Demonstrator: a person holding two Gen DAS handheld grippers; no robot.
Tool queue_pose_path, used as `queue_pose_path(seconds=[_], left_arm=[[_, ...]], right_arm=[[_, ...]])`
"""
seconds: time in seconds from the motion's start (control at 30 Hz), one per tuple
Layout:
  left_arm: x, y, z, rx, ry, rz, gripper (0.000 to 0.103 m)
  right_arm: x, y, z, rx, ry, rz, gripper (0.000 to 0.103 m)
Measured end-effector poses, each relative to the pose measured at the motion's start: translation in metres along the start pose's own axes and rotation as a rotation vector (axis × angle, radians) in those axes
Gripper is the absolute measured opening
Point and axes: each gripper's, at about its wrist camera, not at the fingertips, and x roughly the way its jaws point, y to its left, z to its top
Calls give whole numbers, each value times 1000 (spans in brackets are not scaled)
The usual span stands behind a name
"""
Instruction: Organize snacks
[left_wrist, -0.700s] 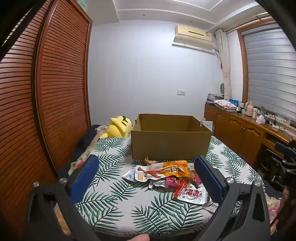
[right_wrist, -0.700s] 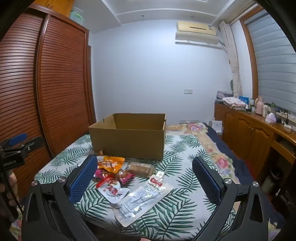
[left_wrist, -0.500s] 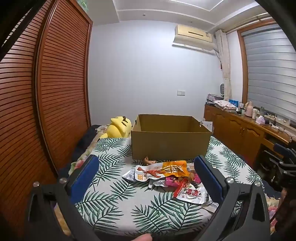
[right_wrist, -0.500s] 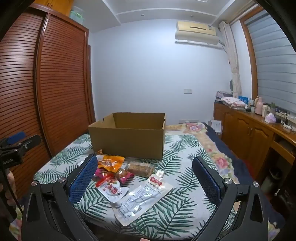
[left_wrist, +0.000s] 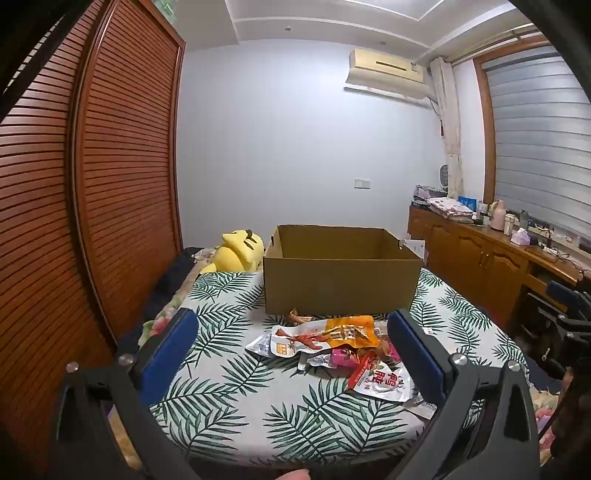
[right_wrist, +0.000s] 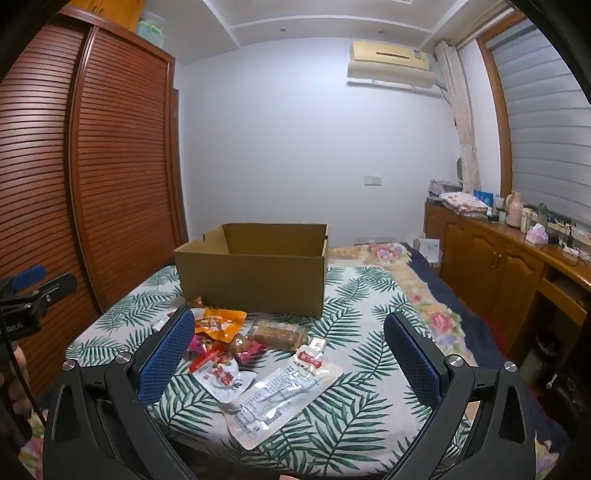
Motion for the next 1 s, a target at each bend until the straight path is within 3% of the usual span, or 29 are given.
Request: queue_pose_path(seconds=[1.0], left_arm=[[1, -3, -5, 12, 15, 4, 103]], right_arm=[[1, -3, 0, 11, 3, -1, 103]])
